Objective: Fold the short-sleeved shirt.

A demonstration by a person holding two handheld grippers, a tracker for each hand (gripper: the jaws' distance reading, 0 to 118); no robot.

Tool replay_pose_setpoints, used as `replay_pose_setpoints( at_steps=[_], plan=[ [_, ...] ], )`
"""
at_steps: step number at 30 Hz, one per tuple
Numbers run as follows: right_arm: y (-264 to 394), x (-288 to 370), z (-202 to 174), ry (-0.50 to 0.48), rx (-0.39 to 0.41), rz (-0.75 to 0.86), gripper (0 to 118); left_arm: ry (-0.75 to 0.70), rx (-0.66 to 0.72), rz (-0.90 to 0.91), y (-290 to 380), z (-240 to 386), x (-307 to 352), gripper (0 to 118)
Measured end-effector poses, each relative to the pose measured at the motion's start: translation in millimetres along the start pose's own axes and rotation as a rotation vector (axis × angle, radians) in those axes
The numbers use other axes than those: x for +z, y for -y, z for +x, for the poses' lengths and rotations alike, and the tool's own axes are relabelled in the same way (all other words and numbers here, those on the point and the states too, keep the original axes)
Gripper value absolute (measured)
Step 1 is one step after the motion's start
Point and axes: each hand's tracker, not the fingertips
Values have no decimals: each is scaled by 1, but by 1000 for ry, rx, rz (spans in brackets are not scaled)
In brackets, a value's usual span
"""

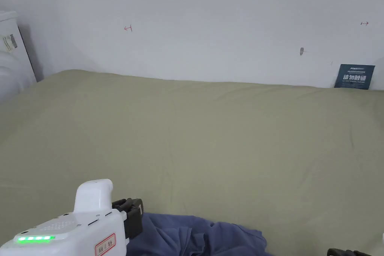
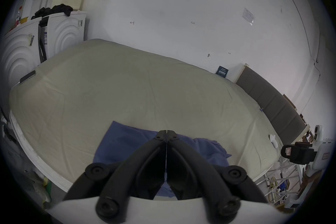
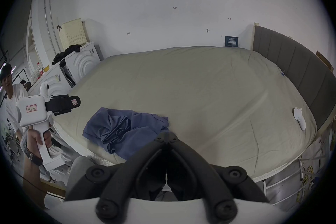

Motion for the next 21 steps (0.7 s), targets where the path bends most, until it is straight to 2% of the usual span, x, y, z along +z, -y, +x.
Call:
replay_pose_setpoints(
  at_steps=[6,7,8,9,10,11,12,16,18,21],
  plan=[
    [3,-2,-2,-6,-2,-10,2,-45,19,-32,8,-33,-6,0],
    [3,-2,-2,-7,-3,-11,2,-52,47,-57,13,-44,-10,0],
    [4,-2,-1,-9,-5,-12,2,-45,117,-84,18,-60,-17,5],
    [4,-2,-1,-10,-7,-13,2,-27,184,-130,23,-76,-24,19],
    [4,-2,0,-9,-9,-13,2,-35,261,-164,28,-90,-30,51],
    [5,-2,0,-8,-10,-13,2,-47,348,-209,34,-104,-35,77],
    [5,-2,1,-8,-11,-15,2,-95,397,-241,39,-114,-39,90],
    [4,-5,5,-4,-13,-21,2,-131,507,-142,49,-130,-42,92],
    [3,-7,6,-9,-17,-22,2,-157,586,-156,54,-138,-45,92],
    [4,-8,5,-18,-19,-22,2,-89,654,-204,66,-144,-55,91]
  ],
)
